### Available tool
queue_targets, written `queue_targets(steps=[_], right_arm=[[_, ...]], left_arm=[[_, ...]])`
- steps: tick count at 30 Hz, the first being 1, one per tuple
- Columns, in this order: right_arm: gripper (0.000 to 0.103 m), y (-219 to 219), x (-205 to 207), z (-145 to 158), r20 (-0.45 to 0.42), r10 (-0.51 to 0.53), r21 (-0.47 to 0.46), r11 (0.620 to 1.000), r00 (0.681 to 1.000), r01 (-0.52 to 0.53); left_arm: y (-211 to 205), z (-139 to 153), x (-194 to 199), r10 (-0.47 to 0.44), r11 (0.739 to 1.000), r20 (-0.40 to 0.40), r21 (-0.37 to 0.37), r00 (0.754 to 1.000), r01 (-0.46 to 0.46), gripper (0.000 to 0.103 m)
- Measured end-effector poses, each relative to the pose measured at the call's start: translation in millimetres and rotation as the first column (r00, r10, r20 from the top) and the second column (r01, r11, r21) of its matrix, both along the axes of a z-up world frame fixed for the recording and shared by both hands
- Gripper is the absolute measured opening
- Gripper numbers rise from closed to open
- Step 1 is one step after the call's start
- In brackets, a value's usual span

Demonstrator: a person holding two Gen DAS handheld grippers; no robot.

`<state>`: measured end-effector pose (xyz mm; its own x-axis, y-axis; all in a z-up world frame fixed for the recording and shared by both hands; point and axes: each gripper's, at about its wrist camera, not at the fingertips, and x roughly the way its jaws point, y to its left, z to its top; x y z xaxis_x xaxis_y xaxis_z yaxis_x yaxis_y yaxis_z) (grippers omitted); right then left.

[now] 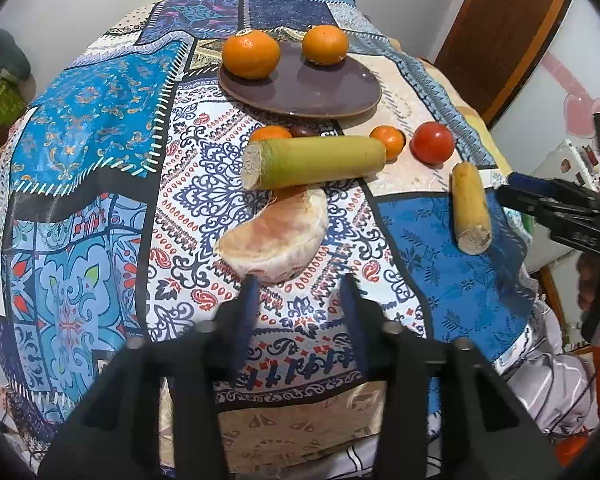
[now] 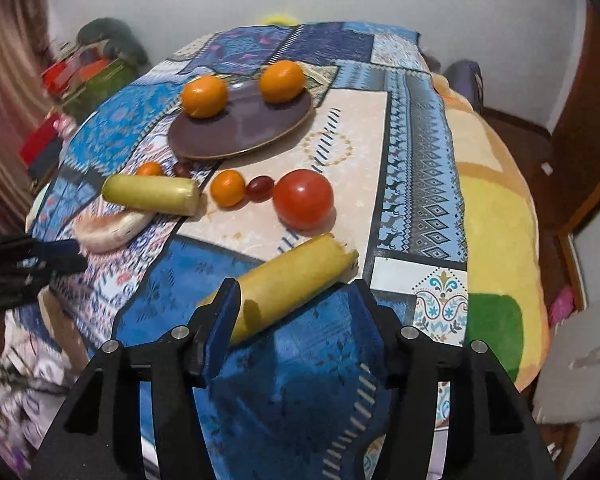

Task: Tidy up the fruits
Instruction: 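Grasp the pomelo segment with the left tool while the right tool grasps sugarcane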

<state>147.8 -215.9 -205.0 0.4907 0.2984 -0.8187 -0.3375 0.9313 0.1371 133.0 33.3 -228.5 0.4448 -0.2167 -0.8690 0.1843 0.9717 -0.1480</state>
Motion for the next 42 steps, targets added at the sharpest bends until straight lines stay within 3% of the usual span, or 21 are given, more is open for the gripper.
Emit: queue_targets(steps=[1,4,8,16,21,24,25,32,36,39,42], right_arm=[[0.053,0.6,1.2,-1.9,-0.005,-0.005,0.003,1.000,1.000,0.005],[0.053,5.9,9.2,-13.9,-0.042,-0.007,0.003,1.000,0.999,0.007],[0.064,8.7,13.2,-19.0,-0.048,-0.016,0.030,0.999,0.999,0.017],[0.072,25.0,18.4,-33.0,-0.081,0.012,0.030,0.999,0.997,-0.010],[0.070,21.0,19.6,-36.6,-0.102,0.016,0.076,0.997,0.995,-0.008],[0.064,17.1,17.4,-35.9,-0.105,0.024,0.098,0.995,0.994,-0.013],[0.060,16.3,15.9,-35.3,-0.103,0.030,0.100,0.995,0.994,-0.019],[0.044,12.8,0.7,-29.1,-0.070,0.081,0.057,0.995,0.994,-0.077],[0.040,8.7,-5.5,-24.8,-0.052,0.117,0.022,0.993,0.992,-0.116],[0.039,4.1,-5.7,-23.8,-0.058,0.129,0.013,0.992,0.990,-0.128],[0.039,1.0,-0.7,-23.9,-0.073,0.116,0.029,0.993,0.991,-0.114]], left_arm=[[0.8,1.9,-0.2,0.006,1.000,0.010,0.007,1.000,-0.006,0.055],[4.8,8.5,-0.1,0.017,0.999,0.034,0.028,0.999,-0.018,0.057],[8.4,11.6,7.5,0.023,0.999,0.043,0.036,0.999,-0.024,0.064],[-1.2,-8.8,50.2,-0.006,0.998,0.022,0.070,1.000,0.005,0.070],[-1.2,-30.1,66.4,-0.021,1.000,-0.062,0.018,0.998,0.022,0.071],[-6.1,-32.2,62.5,-0.031,0.999,-0.042,0.037,0.999,0.032,0.070],[-8.2,-31.6,59.8,-0.037,0.998,-0.032,0.046,0.999,0.039,0.063],[-7.9,-27.1,42.5,-0.011,1.000,-0.025,0.013,1.000,0.011,0.057],[-18.8,-21.6,25.7,-0.083,0.996,-0.063,-0.044,0.995,0.080,0.045],[-30.9,-23.4,21.9,-0.098,0.995,-0.056,0.031,0.994,0.100,0.045],[-32.1,-26.2,29.9,-0.073,0.997,-0.068,0.023,0.995,0.075,0.046]])
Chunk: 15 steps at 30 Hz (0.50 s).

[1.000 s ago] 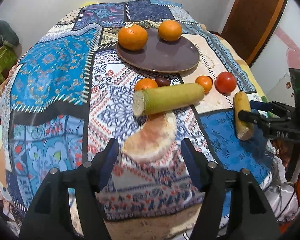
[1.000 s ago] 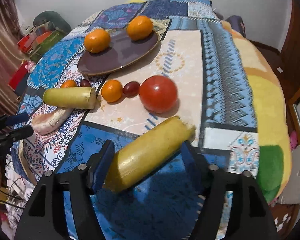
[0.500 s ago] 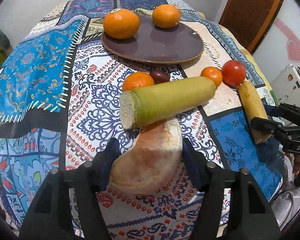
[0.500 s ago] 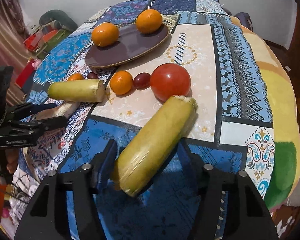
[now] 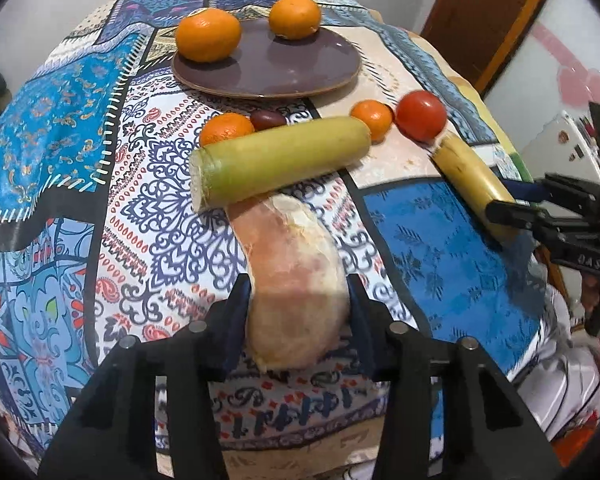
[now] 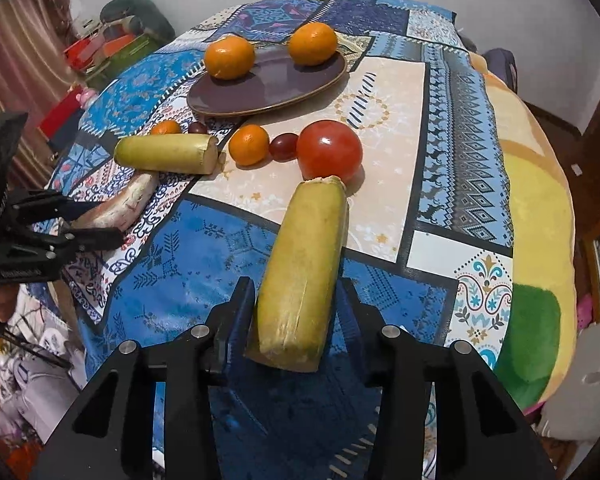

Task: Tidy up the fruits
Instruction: 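Grasp the pomelo segment with the left tool while the right tool grasps sugarcane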

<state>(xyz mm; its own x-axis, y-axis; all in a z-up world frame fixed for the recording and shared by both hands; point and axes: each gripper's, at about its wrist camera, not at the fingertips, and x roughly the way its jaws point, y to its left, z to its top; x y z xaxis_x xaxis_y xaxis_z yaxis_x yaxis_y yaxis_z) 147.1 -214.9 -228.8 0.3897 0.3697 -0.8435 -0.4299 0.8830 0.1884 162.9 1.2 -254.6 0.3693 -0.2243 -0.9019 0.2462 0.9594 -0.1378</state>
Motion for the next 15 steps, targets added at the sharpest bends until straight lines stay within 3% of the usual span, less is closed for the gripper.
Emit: queue_targets(steps=[7,15], right_arm=[[0.041,4.4,10.4,-5.4,-0.019,-0.025,0.007,1.000,1.000,0.025],[0.039,9.1,18.3,-16.9,-0.044,-0.071,0.030,0.997,0.997,0.072]], left_arm=[[-4.8,-3.3,15.5,0.018,1.000,0.003,0.022,1.000,-0.018,0.048],[-3.6,-5.9,26.8,0.099,0.995,0.012,0.012,0.995,-0.099,0.047]])
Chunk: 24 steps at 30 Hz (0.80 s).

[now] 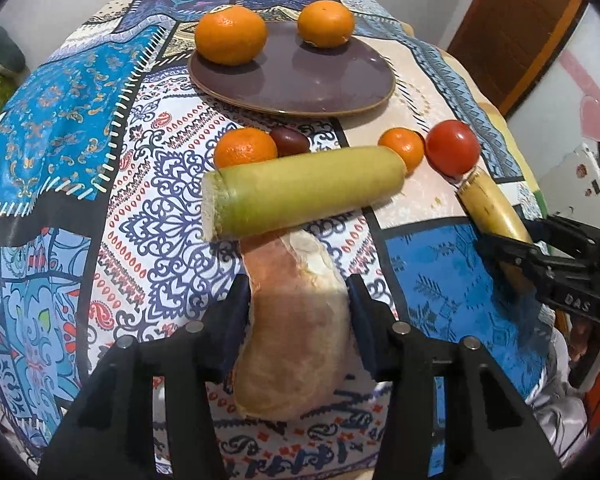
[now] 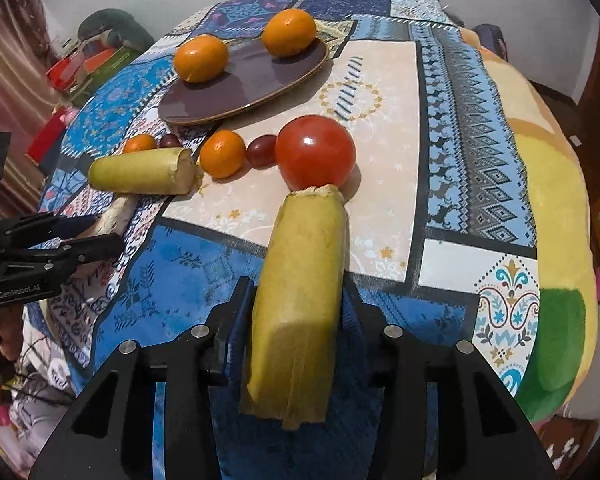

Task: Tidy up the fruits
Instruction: 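Grasp the pomelo segment with the left tool while the right tool grasps sugarcane, then lift both held items onto the plate and release them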

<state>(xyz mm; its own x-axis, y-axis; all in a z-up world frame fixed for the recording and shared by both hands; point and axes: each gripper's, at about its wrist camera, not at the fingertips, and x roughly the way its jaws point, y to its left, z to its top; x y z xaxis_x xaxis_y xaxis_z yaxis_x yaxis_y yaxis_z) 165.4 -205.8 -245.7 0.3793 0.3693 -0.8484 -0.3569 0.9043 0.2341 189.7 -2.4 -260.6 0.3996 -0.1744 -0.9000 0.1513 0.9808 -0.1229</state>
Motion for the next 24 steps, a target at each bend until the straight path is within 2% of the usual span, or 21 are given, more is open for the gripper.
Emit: queue_targets(steps=[4,9,13,18,24], right_arm=[[0.038,-2.3,-4.3,3.1,0.005,0.000,0.015,1.000,1.000,0.000],[0.036,-8.5,-19.2,10.0,0.023,0.015,0.031,0.999,1.000,-0.016],[0.036,-11.0,-24.3,17.0,0.048,0.011,0.037,0.999,0.999,-0.012],[0.036,-12.9,-24.2,33.1,0.088,-0.006,0.071,0.997,0.996,-0.001],[0.036,-7.7,-19.9,59.1,0.164,-0.012,0.089,0.996,0.986,-0.002]], left_arm=[[-3.7,2.2,-3.2,-0.021,0.999,0.020,0.045,1.000,0.020,0.045],[3.2,8.0,-14.4,-0.016,1.000,0.005,0.005,1.000,0.016,0.044],[6.5,16.5,-30.4,-0.023,1.000,0.026,0.020,0.999,0.022,0.044],[11.8,42.7,-46.7,-0.017,0.999,0.109,0.045,0.994,0.012,0.044],[20.2,79.1,-40.0,0.013,1.000,0.198,0.004,0.980,-0.014,0.044]])
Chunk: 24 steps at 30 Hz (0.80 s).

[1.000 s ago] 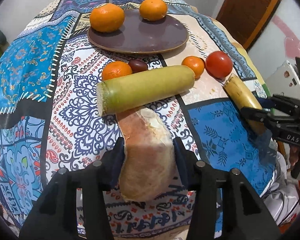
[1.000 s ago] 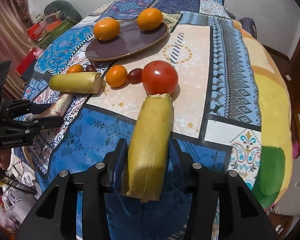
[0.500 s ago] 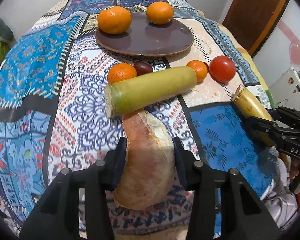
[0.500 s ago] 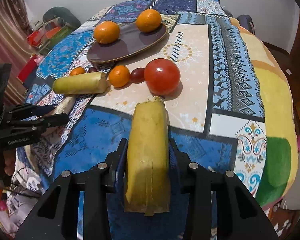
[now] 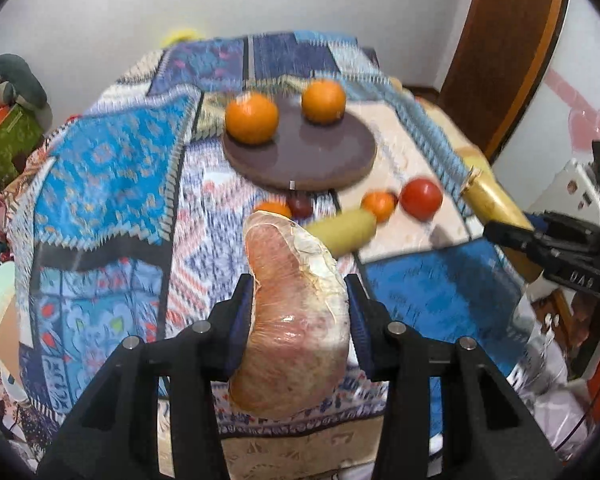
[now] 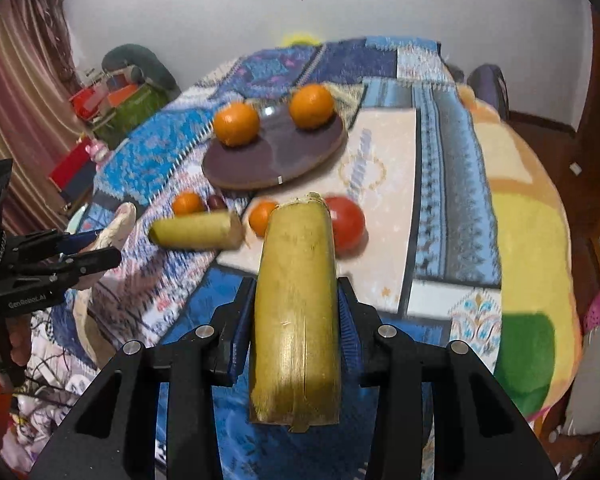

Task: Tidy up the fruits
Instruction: 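Lift both held items onto the plate and release them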

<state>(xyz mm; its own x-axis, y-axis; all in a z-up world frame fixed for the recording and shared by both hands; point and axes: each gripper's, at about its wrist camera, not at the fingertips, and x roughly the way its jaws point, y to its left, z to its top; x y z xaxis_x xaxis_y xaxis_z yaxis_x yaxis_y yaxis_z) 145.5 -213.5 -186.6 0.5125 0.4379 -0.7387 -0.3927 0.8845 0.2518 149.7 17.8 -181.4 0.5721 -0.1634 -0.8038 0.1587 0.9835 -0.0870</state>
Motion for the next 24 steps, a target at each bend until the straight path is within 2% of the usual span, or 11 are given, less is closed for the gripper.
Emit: queue_targets(steps=[11,24], right_arm=[[0.036,5.7,24.9,41.1,0.122,-0.019,0.023,1.000,0.992,0.016],[0.036,25.4,68.1,55.6,0.188,0.002,0.020,1.000,0.982,-0.006]], left_arm=[[-8.7,39.0,32.8,-0.003,0.999,0.107,-0.035,0.994,0.007,0.044],[-6.0,40.2,83.7,0.002,0.999,0.130,-0.053,0.992,0.005,0.044]])
